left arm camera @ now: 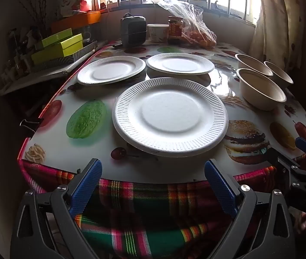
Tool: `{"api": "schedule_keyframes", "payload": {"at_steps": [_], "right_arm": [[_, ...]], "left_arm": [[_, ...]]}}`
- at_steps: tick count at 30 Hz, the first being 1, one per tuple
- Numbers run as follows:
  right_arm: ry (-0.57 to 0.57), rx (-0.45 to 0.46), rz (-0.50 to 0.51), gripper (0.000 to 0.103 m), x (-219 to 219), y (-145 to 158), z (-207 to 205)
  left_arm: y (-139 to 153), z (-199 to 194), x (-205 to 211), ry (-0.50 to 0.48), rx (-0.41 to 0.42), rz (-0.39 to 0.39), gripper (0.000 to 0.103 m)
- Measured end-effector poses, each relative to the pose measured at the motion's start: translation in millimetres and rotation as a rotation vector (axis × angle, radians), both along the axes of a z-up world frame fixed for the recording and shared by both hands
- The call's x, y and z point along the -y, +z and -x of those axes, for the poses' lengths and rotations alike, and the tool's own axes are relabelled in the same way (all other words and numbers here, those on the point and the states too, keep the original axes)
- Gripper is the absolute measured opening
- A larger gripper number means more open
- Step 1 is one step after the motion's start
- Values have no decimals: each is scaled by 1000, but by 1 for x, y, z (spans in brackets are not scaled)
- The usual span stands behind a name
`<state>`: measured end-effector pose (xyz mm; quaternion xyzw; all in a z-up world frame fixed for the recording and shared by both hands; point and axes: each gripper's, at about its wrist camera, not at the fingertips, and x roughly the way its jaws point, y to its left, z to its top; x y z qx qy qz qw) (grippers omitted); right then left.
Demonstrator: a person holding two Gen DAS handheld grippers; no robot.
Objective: Organize plates and bowls
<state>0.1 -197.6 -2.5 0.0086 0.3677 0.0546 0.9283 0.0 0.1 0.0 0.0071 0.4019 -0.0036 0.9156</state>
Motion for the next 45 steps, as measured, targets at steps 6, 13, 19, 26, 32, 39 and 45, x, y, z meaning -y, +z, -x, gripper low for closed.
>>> {"api": "schedule_keyframes", "payload": {"at_steps": [6, 13, 19, 26, 32, 39, 45], "right_arm": [[2, 12, 6, 103, 0, 2, 0], [11, 22, 1, 103, 2, 9, -1], [27, 36, -5, 103, -2, 4, -3], [58, 59, -7, 103, -5, 8, -5], [57, 62, 1, 103, -5, 11, -10], [56, 54, 2, 103, -5, 8, -14], [52, 59, 0, 103, -5, 8, -15]], "left_arm": [[0, -1, 0, 2, 2, -6, 96], [4, -2, -1, 0, 0, -2, 96], [4, -4, -2, 18, -1, -8, 96], [3, -8, -2, 31, -5, -11, 96], [6, -10, -2, 42, -1, -7, 96], [6, -13, 0, 40, -9, -10, 96], [5, -14, 0, 45, -9, -8, 96]]}}
